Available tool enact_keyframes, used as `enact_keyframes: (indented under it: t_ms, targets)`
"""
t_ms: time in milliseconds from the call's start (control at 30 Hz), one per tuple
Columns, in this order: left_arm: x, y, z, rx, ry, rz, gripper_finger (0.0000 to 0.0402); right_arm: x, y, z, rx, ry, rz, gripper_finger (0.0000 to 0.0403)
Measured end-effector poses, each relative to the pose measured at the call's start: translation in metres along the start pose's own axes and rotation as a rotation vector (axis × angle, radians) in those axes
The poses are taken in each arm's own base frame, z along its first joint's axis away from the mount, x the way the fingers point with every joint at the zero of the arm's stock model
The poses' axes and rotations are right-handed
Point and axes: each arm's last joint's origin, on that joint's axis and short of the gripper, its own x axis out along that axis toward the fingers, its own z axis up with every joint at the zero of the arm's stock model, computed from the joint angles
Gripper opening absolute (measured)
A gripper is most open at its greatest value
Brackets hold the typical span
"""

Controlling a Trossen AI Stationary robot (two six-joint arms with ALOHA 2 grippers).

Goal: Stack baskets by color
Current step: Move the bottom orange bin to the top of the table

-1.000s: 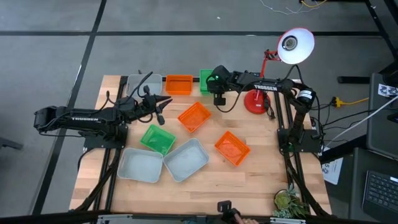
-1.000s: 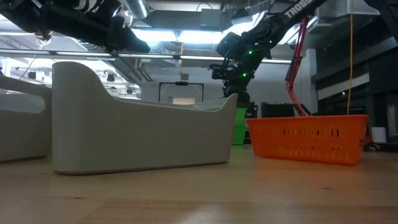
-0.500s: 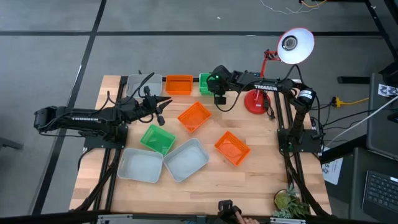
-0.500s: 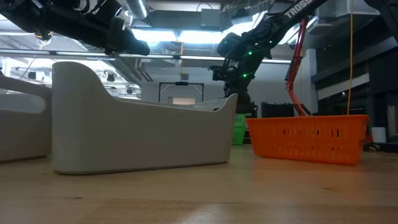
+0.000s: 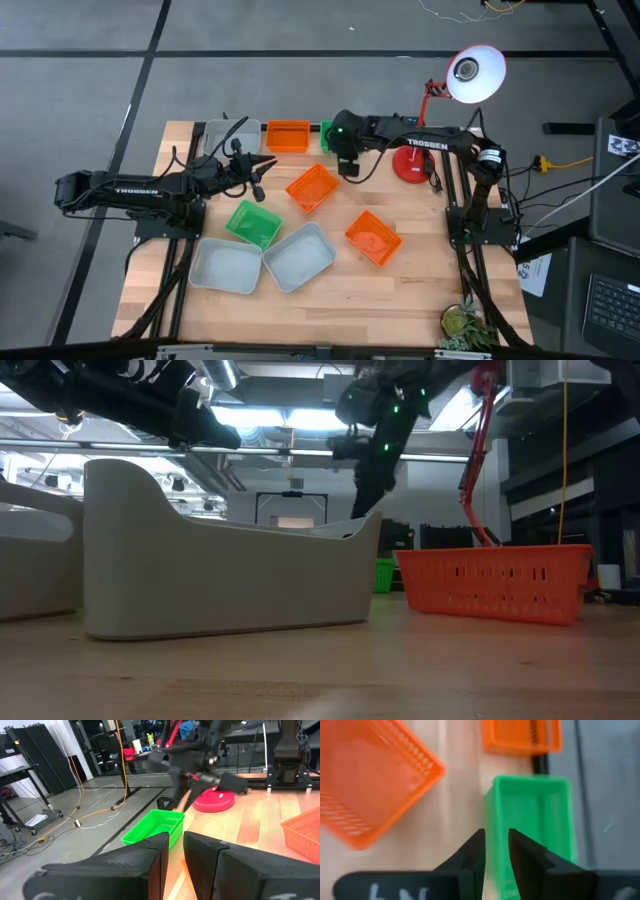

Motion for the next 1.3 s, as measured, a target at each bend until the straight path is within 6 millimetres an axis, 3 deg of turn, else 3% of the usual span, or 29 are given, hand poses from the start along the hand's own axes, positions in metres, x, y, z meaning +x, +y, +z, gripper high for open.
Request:
enact_keyframes:
  t_ms: [167, 267, 433, 600, 767, 867, 1033, 1300]
  targets:
    - [0.000, 0.000, 0.000, 0.000, 0.000, 0.000, 0.0053, -0.022, 0.033, -0.003, 0.269, 0.199, 0.199, 0.0084]
    - [0.000, 0.000, 0.000, 0.000, 0.000, 0.000, 0.0053, -0.033, 0.061, -0.017, 0.288, 0.412, 0.291, 0.0084]
    - [0.000, 0.000, 0.000, 0.000, 0.000, 0.000, 0.0053, -0.045, 0.112, -0.037, 0.280, 0.669, 0.275, 0.0084]
    - [0.000, 0.000, 0.000, 0.001, 0.000, 0.000, 0.0053, -0.051, 0.161, -0.041, 0.324, 0.685, 0.276, 0.0084]
    - [0.000, 0.000, 0.000, 0.008, 0.000, 0.000, 0.0053, -0.038, 0.202, -0.032, 0.295, 0.452, 0.380, 0.0084]
    - [0.000, 0.000, 0.000, 0.007, 0.000, 0.000, 0.0053, -0.019, 0.205, -0.040, 0.334, 0.488, 0.417, 0.0084]
    - [0.000, 0.000, 0.000, 0.010, 0.000, 0.000, 0.0053, 0.004, 0.188, -0.053, 0.387, 0.565, 0.379, 0.0084]
    - [0.000, 0.000, 0.000, 0.012, 0.002, 0.000, 0.0053, 0.033, 0.140, -0.043, 0.381, 0.329, 0.185, 0.0084]
